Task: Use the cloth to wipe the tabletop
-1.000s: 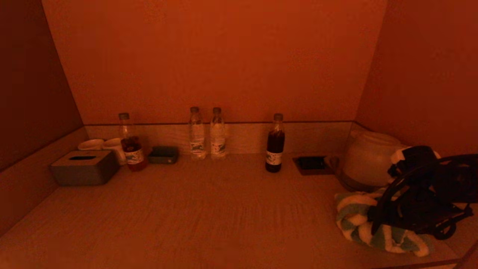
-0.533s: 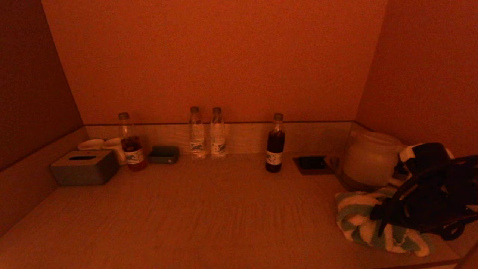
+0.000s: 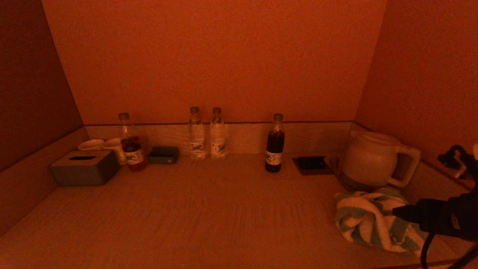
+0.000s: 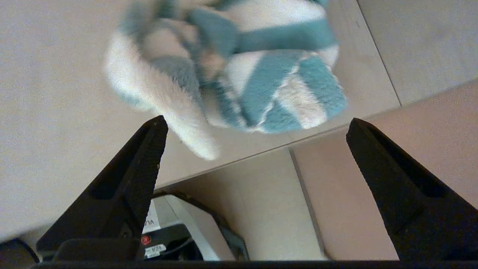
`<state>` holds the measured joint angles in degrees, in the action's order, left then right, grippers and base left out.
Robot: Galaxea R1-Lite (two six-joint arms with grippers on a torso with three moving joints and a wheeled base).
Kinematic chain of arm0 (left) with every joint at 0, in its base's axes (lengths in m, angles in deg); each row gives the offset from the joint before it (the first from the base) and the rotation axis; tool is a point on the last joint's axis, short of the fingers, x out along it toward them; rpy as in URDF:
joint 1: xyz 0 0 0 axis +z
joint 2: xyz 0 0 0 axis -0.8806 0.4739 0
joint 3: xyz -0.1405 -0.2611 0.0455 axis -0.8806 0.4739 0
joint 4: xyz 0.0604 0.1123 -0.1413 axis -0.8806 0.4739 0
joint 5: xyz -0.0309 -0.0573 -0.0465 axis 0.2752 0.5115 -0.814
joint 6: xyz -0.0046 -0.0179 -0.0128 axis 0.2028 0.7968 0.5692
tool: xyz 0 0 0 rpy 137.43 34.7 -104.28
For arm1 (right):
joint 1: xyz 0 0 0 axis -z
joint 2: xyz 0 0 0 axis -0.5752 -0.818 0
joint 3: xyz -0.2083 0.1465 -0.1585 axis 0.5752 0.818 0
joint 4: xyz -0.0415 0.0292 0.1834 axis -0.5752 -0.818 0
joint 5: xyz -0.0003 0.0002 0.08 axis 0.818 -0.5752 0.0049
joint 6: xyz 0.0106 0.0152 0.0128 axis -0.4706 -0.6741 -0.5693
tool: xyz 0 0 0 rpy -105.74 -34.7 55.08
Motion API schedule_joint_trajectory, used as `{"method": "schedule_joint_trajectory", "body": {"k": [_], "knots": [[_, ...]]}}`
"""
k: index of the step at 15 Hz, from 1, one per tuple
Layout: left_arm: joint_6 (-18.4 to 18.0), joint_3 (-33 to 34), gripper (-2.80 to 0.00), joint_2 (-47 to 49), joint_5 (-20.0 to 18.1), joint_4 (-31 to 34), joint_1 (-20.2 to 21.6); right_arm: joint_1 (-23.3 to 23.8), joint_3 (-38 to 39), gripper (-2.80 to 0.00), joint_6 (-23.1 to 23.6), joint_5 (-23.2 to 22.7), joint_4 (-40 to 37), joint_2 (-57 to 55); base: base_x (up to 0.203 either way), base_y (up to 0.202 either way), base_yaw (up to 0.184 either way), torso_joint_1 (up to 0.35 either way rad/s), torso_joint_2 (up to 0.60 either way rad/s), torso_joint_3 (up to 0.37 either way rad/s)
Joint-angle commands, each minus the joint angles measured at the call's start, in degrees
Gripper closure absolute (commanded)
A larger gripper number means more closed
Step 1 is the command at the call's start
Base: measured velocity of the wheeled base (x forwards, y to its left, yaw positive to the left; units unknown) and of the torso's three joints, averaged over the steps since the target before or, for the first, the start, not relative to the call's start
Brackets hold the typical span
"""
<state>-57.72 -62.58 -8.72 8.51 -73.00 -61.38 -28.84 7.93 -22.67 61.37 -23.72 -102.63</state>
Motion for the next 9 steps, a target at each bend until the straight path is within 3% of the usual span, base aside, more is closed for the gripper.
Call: {"method": "schedule_joint_trajectory", "body": {"k": [1,8,9], "knots": [[0.0,0.0,0.0,0.0,0.0,0.0,0.0,0.0,1.0,-2.8,3.2,-5.4,0.0,5.6,0.0,0.0,0.0,0.0,0.0,0.0],[0.0,0.0,0.0,0.0,0.0,0.0,0.0,0.0,-0.8,-2.8,3.1,-7.0,1.2,4.4,0.0,0.0,0.0,0.0,0.0,0.0],[0.0,0.0,0.0,0.0,0.0,0.0,0.0,0.0,-0.8,-2.8,3.2,-10.8,1.9,3.5,0.0,0.0,0.0,0.0,0.0,0.0]]}}
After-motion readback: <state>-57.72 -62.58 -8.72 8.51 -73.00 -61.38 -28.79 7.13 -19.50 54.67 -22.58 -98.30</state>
